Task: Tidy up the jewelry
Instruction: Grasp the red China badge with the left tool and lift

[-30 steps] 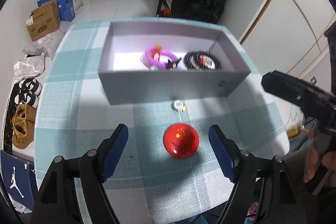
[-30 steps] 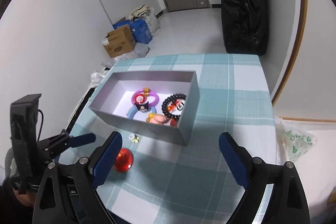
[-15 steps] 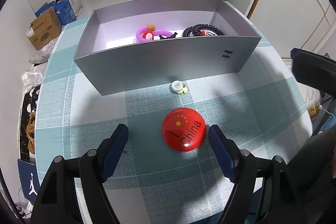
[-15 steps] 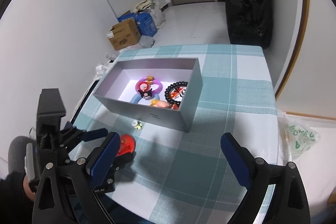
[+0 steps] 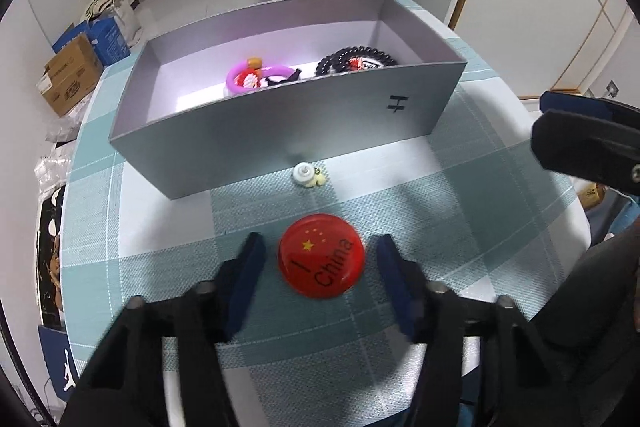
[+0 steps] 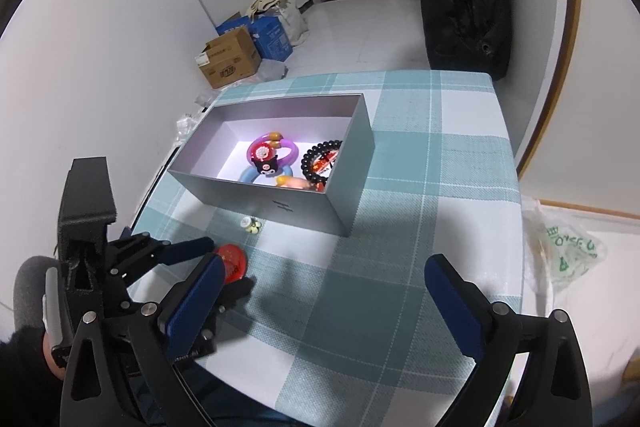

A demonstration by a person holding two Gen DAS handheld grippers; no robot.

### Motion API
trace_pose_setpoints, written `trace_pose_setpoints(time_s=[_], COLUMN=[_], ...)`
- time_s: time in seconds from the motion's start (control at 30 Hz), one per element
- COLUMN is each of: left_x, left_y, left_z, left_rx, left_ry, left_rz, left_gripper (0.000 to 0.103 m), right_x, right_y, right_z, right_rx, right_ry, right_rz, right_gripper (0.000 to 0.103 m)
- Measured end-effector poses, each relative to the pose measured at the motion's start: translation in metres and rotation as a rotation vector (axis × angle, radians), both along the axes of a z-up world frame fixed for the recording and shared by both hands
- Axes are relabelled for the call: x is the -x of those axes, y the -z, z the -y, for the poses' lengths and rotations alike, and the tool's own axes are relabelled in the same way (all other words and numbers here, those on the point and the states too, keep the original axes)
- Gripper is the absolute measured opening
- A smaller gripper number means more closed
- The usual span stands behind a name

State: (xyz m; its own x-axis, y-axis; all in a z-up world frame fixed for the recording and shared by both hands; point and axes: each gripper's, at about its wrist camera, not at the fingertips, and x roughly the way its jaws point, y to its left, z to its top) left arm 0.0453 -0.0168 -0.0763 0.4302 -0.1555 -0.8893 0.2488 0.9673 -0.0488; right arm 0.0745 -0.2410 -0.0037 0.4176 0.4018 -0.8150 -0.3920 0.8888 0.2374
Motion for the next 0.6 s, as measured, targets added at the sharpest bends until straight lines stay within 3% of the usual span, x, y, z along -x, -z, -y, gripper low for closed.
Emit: trace_pose_setpoints(time_s=[0.03, 0.47, 0.6], left_x=[0.001, -0.006, -0.007], left_y=[-0.001, -0.005, -0.016], left_z=[-0.001, -0.021, -0.033], left_rx=[0.006, 0.144, 0.191], left_ry=[-0.001, -0.047, -0.056], left_rz=[0.000, -0.055, -0.036], left_gripper=[0.038, 0.038, 0.038], right_x=[0.000, -0.007, -0.009], right_y=[0.000, 0.020, 0.030], right_z=[0.000, -0.005, -0.018], right_rx=[0.002, 0.018, 0.036], right_ry=[0.000, 0.018, -0.012], right_rz=[-0.003, -0.087, -0.120], right_gripper=[0.101, 0.101, 0.101])
